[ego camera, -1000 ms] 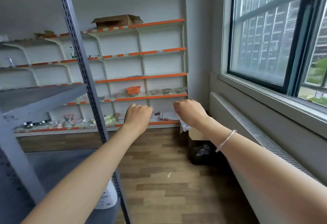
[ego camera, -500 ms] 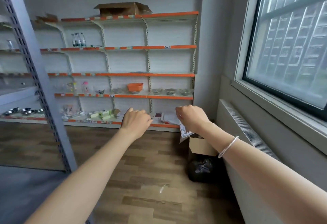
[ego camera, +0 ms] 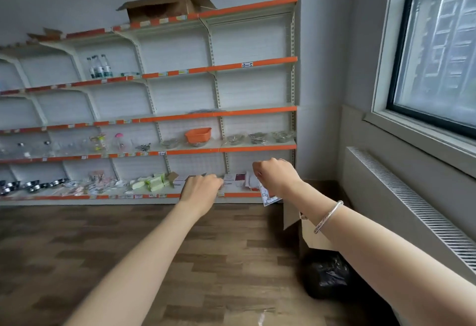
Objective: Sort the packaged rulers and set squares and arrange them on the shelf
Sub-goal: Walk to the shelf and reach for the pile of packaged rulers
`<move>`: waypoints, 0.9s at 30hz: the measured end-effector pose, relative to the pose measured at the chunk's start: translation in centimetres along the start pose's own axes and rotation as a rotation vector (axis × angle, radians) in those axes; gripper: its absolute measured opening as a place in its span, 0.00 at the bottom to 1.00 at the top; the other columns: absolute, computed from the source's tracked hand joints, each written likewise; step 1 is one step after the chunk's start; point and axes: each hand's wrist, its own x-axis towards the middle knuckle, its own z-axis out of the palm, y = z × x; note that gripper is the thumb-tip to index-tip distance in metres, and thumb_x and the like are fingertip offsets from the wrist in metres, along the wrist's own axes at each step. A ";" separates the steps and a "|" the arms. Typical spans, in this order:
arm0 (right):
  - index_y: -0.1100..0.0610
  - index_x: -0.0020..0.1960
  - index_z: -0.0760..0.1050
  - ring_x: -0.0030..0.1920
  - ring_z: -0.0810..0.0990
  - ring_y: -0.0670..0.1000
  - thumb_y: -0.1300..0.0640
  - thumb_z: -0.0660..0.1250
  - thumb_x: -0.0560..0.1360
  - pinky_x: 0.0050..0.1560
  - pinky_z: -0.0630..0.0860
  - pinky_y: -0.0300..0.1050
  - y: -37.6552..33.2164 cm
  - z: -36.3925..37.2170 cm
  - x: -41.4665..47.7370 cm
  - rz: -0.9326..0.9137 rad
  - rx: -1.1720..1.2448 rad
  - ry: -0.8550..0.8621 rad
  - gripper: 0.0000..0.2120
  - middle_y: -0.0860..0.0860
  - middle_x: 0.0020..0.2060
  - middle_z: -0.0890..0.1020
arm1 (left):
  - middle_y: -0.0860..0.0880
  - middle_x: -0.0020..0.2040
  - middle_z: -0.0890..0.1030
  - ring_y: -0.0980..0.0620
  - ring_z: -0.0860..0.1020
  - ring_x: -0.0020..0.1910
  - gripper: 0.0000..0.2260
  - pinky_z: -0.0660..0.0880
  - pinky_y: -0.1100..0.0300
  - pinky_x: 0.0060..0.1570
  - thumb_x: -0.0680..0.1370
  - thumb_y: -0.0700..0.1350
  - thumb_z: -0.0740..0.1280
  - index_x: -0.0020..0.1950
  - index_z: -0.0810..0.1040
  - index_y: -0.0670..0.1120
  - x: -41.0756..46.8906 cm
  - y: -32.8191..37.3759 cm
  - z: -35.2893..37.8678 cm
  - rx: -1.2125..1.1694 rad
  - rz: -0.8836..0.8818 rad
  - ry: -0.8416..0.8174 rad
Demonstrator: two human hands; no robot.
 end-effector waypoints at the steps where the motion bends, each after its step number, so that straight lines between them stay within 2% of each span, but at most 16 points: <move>1: 0.58 0.45 0.68 0.37 0.69 0.57 0.65 0.57 0.77 0.38 0.62 0.44 0.5 0.6 1.6 -0.001 0.001 -0.007 0.04 0.57 0.43 0.80 | 0.49 0.55 0.79 0.44 0.80 0.51 0.11 0.73 0.54 0.45 0.81 0.40 0.59 0.58 0.78 0.49 1.5 -0.7 0.5 -0.033 -0.003 0.003; 6: 0.58 0.46 0.68 0.38 0.69 0.57 0.63 0.59 0.77 0.39 0.62 0.44 3.5 4.0 9.1 0.004 0.010 -0.021 0.03 0.54 0.38 0.74 | 0.47 0.52 0.76 0.44 0.77 0.51 0.08 0.74 0.53 0.45 0.81 0.41 0.60 0.56 0.78 0.44 9.2 -3.0 3.1 -0.124 -0.002 0.010; 9: 0.57 0.46 0.69 0.38 0.69 0.57 0.63 0.60 0.76 0.38 0.62 0.44 5.9 6.5 13.6 -0.007 0.015 -0.014 0.02 0.56 0.40 0.77 | 0.46 0.52 0.75 0.43 0.77 0.50 0.08 0.72 0.53 0.44 0.81 0.42 0.60 0.56 0.78 0.43 14.1 -3.7 5.1 -0.161 -0.016 -0.002; 15: 0.55 0.43 0.68 0.36 0.71 0.59 0.67 0.57 0.73 0.36 0.64 0.44 11.7 10.9 23.7 -0.028 0.042 0.000 0.08 0.55 0.37 0.74 | 0.46 0.52 0.74 0.43 0.77 0.51 0.08 0.75 0.51 0.50 0.81 0.42 0.60 0.54 0.79 0.43 24.8 -4.6 8.6 -0.225 -0.092 0.007; 20: 0.57 0.43 0.68 0.37 0.72 0.60 0.65 0.56 0.76 0.36 0.67 0.46 15.9 13.4 32.3 -0.086 0.064 -0.009 0.06 0.58 0.40 0.77 | 0.46 0.56 0.76 0.44 0.77 0.54 0.10 0.72 0.55 0.49 0.80 0.42 0.62 0.58 0.80 0.46 33.6 -6.5 10.9 -0.286 -0.168 0.046; 24: 0.58 0.49 0.72 0.43 0.78 0.62 0.65 0.56 0.76 0.38 0.67 0.46 18.1 15.4 38.6 -0.111 0.065 -0.021 0.08 0.59 0.45 0.79 | 0.48 0.56 0.77 0.45 0.77 0.55 0.10 0.70 0.57 0.47 0.80 0.43 0.63 0.58 0.81 0.48 39.2 -9.2 13.3 -0.306 -0.197 0.076; 27: 0.58 0.49 0.73 0.39 0.74 0.60 0.65 0.56 0.76 0.38 0.67 0.46 18.8 17.3 43.4 -0.130 0.069 -0.010 0.08 0.59 0.46 0.79 | 0.48 0.55 0.77 0.46 0.76 0.54 0.09 0.69 0.59 0.44 0.80 0.43 0.63 0.57 0.81 0.48 43.1 -11.9 15.2 -0.332 -0.235 0.111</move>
